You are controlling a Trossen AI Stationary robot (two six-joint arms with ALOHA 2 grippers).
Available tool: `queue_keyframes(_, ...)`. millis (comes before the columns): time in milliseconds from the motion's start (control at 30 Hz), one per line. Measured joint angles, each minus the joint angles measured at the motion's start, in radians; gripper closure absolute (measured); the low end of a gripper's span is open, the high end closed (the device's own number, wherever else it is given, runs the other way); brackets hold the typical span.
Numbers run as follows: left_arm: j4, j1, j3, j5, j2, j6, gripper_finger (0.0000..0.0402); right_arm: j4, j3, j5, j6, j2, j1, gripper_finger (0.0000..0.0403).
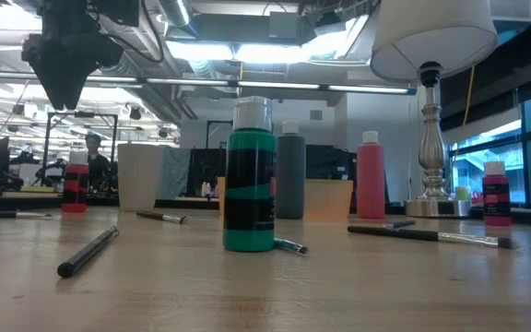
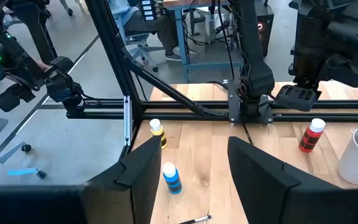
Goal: Pick & Place Paint Supplies
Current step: Put the red paint bottle into the orange bin
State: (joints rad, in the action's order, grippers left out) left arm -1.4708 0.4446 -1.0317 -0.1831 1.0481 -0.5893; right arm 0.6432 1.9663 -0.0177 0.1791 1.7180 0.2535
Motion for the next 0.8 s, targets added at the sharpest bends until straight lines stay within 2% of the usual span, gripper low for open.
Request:
queue_keyframes(233,0.002,0.05,0.0,-0.015,0.0,0.003,0.015,-0.015,0.0,0.002,-0.004,0.0,-0.005,0.0215)
queue_keyframes(467,0.029,0.1,0.008,0.013,0.006,0.109,0.015,-0.021,0.0,0.003,-0.003,-0.001,-0.019,0.0215)
queue_keyframes(667,0.114,0.194,0.092,0.108,0.046,0.192,0.015,-0.019,0.0,0.003,-0.008,-0.001,-0.023,0.0215)
queue_keyframes(800,0.114,0.238,0.118,0.092,0.082,0.193,0.015,-0.018,0.0,0.003,-0.008,-0.001,-0.027,0.0215)
